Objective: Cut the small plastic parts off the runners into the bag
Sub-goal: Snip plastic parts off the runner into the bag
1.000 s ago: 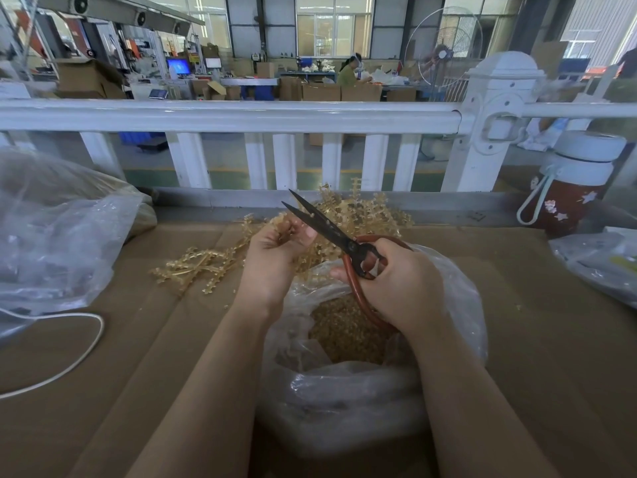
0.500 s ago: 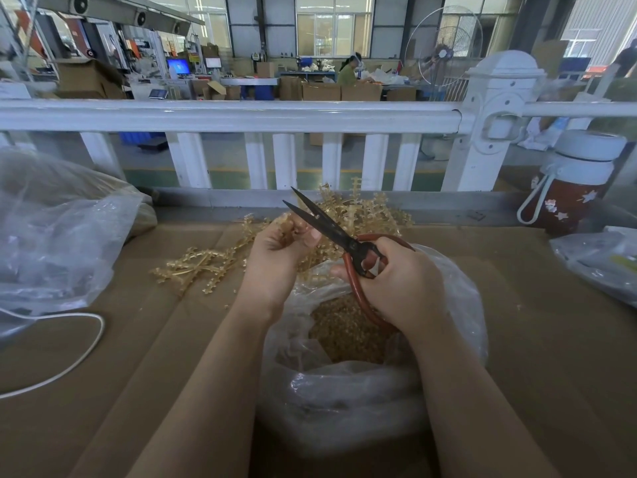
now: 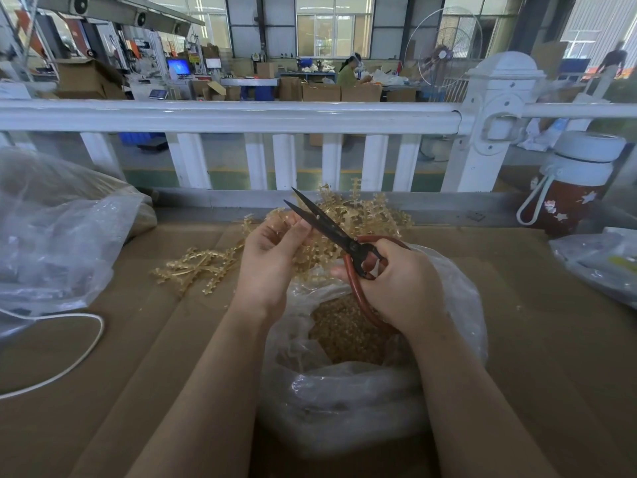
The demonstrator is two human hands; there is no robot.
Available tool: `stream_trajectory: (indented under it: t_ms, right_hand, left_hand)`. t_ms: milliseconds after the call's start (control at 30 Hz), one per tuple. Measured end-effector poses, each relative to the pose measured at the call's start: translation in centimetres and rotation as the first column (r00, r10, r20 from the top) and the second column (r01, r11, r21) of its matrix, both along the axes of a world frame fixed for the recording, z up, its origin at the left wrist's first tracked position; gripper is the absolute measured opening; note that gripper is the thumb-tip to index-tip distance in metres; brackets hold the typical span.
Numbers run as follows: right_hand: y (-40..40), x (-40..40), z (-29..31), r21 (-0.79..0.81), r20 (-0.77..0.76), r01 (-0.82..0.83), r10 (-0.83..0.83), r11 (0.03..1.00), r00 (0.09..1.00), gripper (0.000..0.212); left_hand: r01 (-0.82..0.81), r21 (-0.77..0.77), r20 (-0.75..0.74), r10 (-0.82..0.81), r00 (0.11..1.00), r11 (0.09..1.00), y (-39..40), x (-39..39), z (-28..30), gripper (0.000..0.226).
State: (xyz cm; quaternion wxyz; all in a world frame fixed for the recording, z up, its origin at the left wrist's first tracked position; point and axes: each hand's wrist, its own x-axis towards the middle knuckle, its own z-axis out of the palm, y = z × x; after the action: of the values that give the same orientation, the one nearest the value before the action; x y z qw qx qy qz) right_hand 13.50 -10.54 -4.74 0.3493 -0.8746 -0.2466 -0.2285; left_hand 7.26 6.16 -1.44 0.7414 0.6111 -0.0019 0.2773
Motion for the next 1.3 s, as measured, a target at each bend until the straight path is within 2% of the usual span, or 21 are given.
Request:
stream_trajectory:
  t_ms: [133, 367, 467, 633, 833, 1000, 1300]
  right_hand:
    - [0.02, 0.10, -0.07, 0.001, -0.013, -0.018, 0.018, 1.000, 1.000, 0.051]
    - [0.02, -0.06, 0.19, -0.010, -0.014, -0.002, 0.001, 1.000, 1.000, 0.060]
    - [-0.08, 0.09, 0.03, -0.035, 0.012, -0.003, 0.004, 0.999, 1.000, 0.050]
    - [-0.08, 0.09, -0.14, -0.043, 0.042, 0.001, 0.001, 0.999, 0.999, 0.039]
    - [0.03, -0.26, 0.20, -0.023, 0.043, 0.018, -0.017, 1.000, 0.999, 0.049]
    - [0.01, 0.05, -0.12, -0.012, 0.025, -0.001, 0.001, 1.000, 1.000, 0.062]
    - [0.18, 0.26, -0.34, 0.017, 0.022, -0.009, 0.009, 1.000, 1.000, 0.060]
  left_hand:
    - [-0.032, -0.002, -0.002, 0.032, 0.999, 0.999, -0.17, -0.08, 0.03, 0.021]
    - [-0.040, 0.020, 0.018, 0.040, 0.999, 0.999, -0.24, 0.15, -0.21, 0.024]
    - [-0.017, 0.057, 0.039, 0.015, 0.999, 0.998, -0.20, 0.31, -0.35, 0.014]
    - [0.009, 0.108, 0.053, -0.015, 0.998, 0.994, -0.23, 0.40, -0.43, 0.017]
    - [0.043, 0.109, 0.035, -0.047, 0.998, 0.993, -0.18, 0.46, -0.66, 0.011]
    - [0.041, 0.097, 0.032, -0.044, 0.998, 0.994, -0.10, 0.58, -0.82, 0.016]
    - [0.065, 0.080, 0.045, -0.069, 0.997, 0.995, -0.14, 0.52, -0.67, 0.007]
